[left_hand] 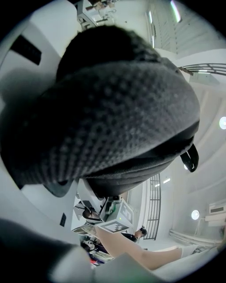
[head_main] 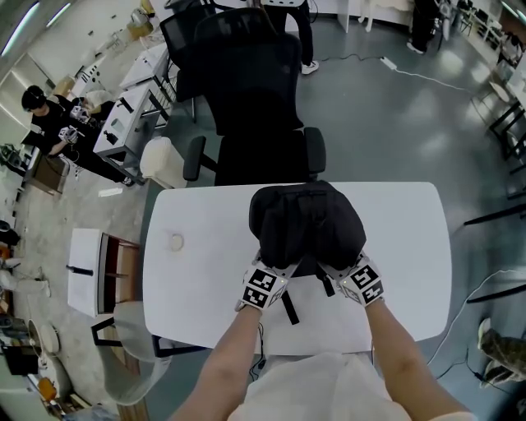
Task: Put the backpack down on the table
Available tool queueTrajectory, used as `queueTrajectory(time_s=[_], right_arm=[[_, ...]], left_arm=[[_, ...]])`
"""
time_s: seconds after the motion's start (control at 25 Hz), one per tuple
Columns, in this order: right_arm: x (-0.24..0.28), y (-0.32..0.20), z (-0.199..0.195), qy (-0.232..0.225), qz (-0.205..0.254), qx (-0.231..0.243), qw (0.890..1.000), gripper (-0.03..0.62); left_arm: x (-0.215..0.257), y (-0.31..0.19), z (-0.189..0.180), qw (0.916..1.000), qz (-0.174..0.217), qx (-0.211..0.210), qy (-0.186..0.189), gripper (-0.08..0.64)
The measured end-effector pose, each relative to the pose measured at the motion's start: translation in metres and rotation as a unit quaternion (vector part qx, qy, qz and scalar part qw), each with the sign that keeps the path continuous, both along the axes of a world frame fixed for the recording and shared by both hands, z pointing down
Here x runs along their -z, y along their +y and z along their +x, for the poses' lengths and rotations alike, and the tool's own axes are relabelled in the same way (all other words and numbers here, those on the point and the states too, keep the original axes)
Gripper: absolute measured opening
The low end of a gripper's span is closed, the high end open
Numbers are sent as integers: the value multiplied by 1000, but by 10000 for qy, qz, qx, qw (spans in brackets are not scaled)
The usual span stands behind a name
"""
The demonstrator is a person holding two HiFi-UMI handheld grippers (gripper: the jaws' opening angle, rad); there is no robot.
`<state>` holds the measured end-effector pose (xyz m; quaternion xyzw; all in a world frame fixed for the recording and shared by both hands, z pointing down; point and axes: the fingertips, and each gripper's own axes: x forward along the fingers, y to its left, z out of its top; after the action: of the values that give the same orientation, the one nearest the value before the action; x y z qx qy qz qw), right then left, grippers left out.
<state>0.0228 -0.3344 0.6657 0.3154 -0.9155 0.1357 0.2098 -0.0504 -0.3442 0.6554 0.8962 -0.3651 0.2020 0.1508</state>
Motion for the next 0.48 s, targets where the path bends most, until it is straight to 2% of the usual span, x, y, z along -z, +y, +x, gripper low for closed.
queueTrajectory(time_s=[0.2, 0.48], right_arm=[[3, 4, 4, -25, -70, -54, 10000, 289], [3, 8, 11, 50, -19, -257, 9997, 305]], left_arm=[[4, 2, -4, 9999, 36, 150, 11, 251], [7, 12, -17, 9995, 67, 290, -72, 270]])
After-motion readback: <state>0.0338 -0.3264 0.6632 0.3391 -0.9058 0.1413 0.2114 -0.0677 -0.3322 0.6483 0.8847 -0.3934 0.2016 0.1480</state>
